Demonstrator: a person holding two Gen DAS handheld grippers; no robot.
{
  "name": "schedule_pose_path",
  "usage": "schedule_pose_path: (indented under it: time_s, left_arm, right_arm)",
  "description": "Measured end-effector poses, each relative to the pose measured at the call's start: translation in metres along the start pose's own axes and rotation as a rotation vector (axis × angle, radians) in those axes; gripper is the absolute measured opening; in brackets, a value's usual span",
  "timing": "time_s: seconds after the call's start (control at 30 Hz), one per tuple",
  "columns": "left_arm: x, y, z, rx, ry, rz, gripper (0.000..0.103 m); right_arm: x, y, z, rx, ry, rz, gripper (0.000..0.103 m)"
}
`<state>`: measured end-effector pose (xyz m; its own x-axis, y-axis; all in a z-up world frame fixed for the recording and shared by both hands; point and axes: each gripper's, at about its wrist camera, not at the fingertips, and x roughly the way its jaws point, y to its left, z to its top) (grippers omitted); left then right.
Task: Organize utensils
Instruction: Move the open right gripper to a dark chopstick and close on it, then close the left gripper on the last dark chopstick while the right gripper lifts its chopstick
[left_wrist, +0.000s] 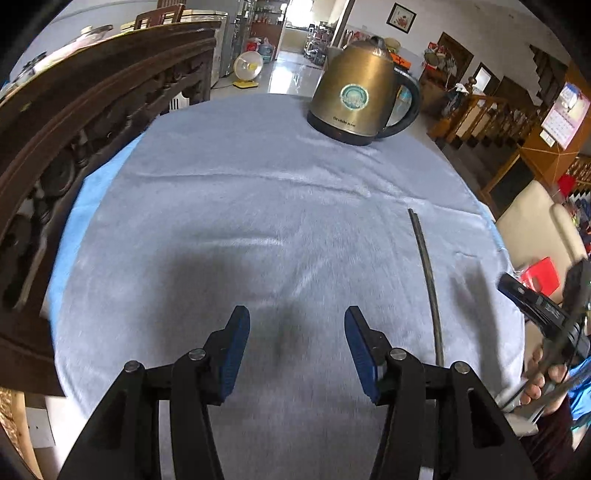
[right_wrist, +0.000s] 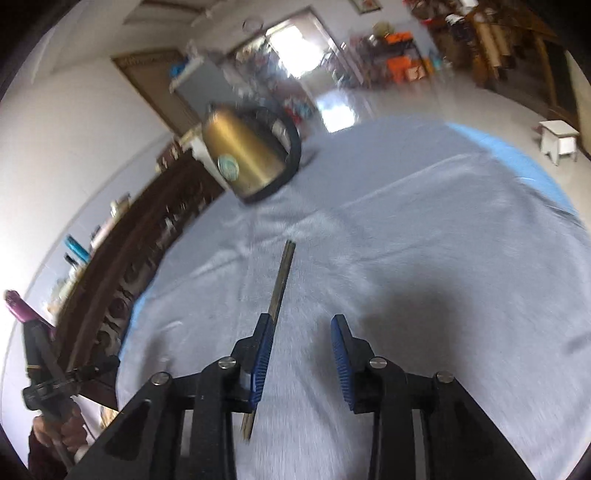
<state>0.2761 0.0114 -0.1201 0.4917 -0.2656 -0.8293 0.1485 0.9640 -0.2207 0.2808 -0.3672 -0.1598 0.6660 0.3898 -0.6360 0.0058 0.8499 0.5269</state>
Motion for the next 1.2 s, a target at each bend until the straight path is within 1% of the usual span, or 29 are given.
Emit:
schedule_pose_path:
  time_s: [0.07, 0.17, 0.23, 0.33, 0.37, 0.4, 0.43, 0.47, 0.5, 0.57, 0.63, 0.67, 0.73, 0.77, 0.8, 0.83, 0.9, 0.97, 1.03, 1.07, 1.1, 1.13, 1.2]
  left_arm:
    - [0.011, -0.004, 0.005, 0.009, 0.010, 0.004, 0.056]
    - [0.021, -0.009, 0.010, 0.021, 0.016, -0.005, 0.059]
    - [0.029, -0.011, 0.014, 0.030, 0.025, -0.006, 0.059]
    - [0.038, -0.013, 0.020, 0.035, 0.032, -0.014, 0.059]
    - [0.041, -0.013, 0.022, 0.037, 0.034, -0.017, 0.059]
    - [0.044, -0.014, 0.024, 0.040, 0.036, -0.021, 0.059]
    - [0.046, -0.014, 0.027, 0.044, 0.035, -0.024, 0.059]
    - [0.048, -0.015, 0.030, 0.049, 0.033, -0.026, 0.059]
    - [0.050, -0.016, 0.032, 0.053, 0.031, -0.028, 0.059]
    - [0.052, -0.017, 0.036, 0.062, 0.026, -0.032, 0.059]
    - [0.056, -0.020, 0.039, 0.069, 0.024, -0.039, 0.059]
    - [0.059, -0.021, 0.041, 0.072, 0.026, -0.040, 0.059]
    - [0.064, -0.024, 0.042, 0.073, 0.035, -0.046, 0.059]
    - [0.067, -0.025, 0.042, 0.074, 0.038, -0.049, 0.059]
    - [0.069, -0.026, 0.041, 0.076, 0.042, -0.050, 0.059]
    - [0.071, -0.028, 0.041, 0.077, 0.046, -0.049, 0.059]
    - [0.071, -0.029, 0.040, 0.079, 0.050, -0.050, 0.059]
    - [0.068, -0.029, 0.040, 0.083, 0.039, -0.049, 0.059]
    - [0.065, -0.025, 0.040, 0.077, 0.029, -0.039, 0.059]
    - [0.063, -0.021, 0.040, 0.066, 0.027, -0.037, 0.059]
    - [0.063, -0.019, 0.040, 0.059, 0.026, -0.033, 0.059]
    - [0.062, -0.016, 0.040, 0.054, 0.025, -0.028, 0.059]
    - [0.060, -0.011, 0.040, 0.047, 0.025, -0.017, 0.059]
  right_arm:
    - [0.032, 0.013, 0.013, -0.062, 0.044, -0.029, 0.035]
    - [0.072, 0.031, 0.015, -0.127, 0.091, -0.085, 0.035]
    - [0.094, 0.040, 0.014, -0.172, 0.103, -0.129, 0.035]
    - [0.122, 0.050, 0.018, -0.206, 0.135, -0.165, 0.035]
    - [0.129, 0.051, 0.018, -0.212, 0.140, -0.185, 0.035]
    - [0.132, 0.053, 0.018, -0.231, 0.125, -0.209, 0.034]
    - [0.135, 0.054, 0.019, -0.241, 0.124, -0.221, 0.031]
    - [0.135, 0.053, 0.020, -0.247, 0.120, -0.236, 0.027]
    - [0.135, 0.051, 0.020, -0.244, 0.119, -0.238, 0.025]
    - [0.132, 0.046, 0.021, -0.252, 0.118, -0.240, 0.025]
    - [0.127, 0.039, 0.023, -0.246, 0.119, -0.264, 0.025]
    - [0.125, 0.036, 0.025, -0.226, 0.124, -0.251, 0.025]
    - [0.117, 0.025, 0.029, -0.170, 0.126, -0.175, 0.025]
    - [0.114, 0.021, 0.031, -0.151, 0.117, -0.169, 0.025]
    - [0.113, 0.017, 0.035, -0.136, 0.115, -0.190, 0.025]
    - [0.115, 0.015, 0.036, -0.125, 0.124, -0.194, 0.025]
    - [0.121, 0.013, 0.042, -0.092, 0.137, -0.169, 0.026]
    - [0.127, 0.020, 0.045, -0.102, 0.152, -0.166, 0.026]
    - [0.136, 0.033, 0.043, -0.130, 0.167, -0.160, 0.013]
    - [0.142, 0.039, 0.041, -0.135, 0.197, -0.119, 0.009]
    - [0.146, 0.048, 0.037, -0.122, 0.230, -0.034, 0.007]
    - [0.148, 0.053, 0.035, -0.109, 0.241, 0.028, 0.007]
    - [0.142, 0.065, 0.032, -0.075, 0.216, 0.193, 0.007]
